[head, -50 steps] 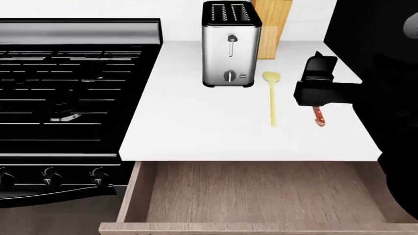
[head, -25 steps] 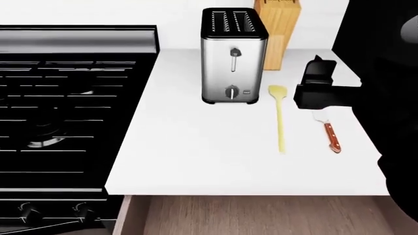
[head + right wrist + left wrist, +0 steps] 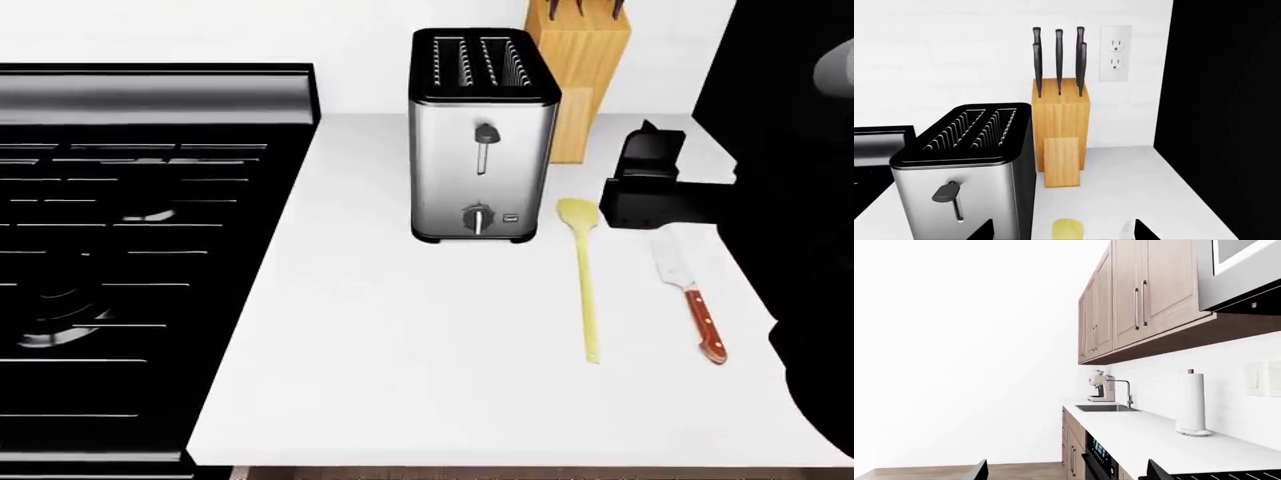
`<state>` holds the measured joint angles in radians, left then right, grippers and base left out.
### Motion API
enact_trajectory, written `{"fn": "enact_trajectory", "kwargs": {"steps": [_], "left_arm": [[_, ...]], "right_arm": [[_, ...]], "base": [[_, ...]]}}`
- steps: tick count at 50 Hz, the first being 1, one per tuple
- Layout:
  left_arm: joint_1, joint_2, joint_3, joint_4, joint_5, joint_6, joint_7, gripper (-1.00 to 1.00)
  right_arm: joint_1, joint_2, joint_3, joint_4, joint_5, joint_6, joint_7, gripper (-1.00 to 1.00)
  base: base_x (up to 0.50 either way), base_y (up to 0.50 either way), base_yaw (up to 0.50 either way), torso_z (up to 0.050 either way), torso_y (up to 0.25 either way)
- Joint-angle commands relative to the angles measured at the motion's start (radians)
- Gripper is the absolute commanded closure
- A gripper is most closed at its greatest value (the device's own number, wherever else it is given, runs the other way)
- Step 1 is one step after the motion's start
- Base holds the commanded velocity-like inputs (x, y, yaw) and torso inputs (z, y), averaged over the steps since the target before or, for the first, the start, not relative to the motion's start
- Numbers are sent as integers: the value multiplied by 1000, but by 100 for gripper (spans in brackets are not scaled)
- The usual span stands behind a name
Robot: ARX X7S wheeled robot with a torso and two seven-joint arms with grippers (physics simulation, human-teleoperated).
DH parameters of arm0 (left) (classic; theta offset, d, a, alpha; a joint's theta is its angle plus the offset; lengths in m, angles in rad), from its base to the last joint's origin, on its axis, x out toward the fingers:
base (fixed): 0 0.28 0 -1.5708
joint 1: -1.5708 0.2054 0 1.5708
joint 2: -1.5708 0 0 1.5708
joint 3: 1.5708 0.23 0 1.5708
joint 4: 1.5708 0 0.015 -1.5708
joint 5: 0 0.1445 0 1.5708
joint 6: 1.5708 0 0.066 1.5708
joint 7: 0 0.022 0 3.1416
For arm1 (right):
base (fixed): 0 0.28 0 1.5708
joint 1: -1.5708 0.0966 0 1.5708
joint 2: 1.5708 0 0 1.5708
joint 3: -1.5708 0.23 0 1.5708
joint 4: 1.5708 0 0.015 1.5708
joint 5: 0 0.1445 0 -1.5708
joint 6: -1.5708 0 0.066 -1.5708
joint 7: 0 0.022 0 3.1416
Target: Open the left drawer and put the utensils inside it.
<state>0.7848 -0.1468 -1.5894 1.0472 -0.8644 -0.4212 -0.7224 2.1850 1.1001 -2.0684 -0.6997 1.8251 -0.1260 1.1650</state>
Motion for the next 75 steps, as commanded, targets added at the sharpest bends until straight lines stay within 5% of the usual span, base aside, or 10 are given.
{"fn": "enact_trajectory", "kwargs": {"steps": [1,41,48,53,75], "left_arm": [[0,2,6,0,9,3,-1,-100],[0,8,-14,0,-3,4,1,-100],[0,0,-32,0,-23,-4,0,-100],[0,9,-28,0,-20,9,5,-100],[0,16,-74,0,-60,-3,15,-100]], "right_arm": [[-16,3,13,-3,-3,0,2,-100],[-54,14,72,5,85,-26,-43,-100],[-14,-30,55,25,87,87,-17,-100],[-31,-11,109,16,119,-20,-44,-100],[75,-254,111,505,425,364,-271,-100]], "base": [[0,0,0,0,0],[35,0,0,0,0],[0,0,0,0,0],[0,0,0,0,0],[0,0,0,0,0]]}}
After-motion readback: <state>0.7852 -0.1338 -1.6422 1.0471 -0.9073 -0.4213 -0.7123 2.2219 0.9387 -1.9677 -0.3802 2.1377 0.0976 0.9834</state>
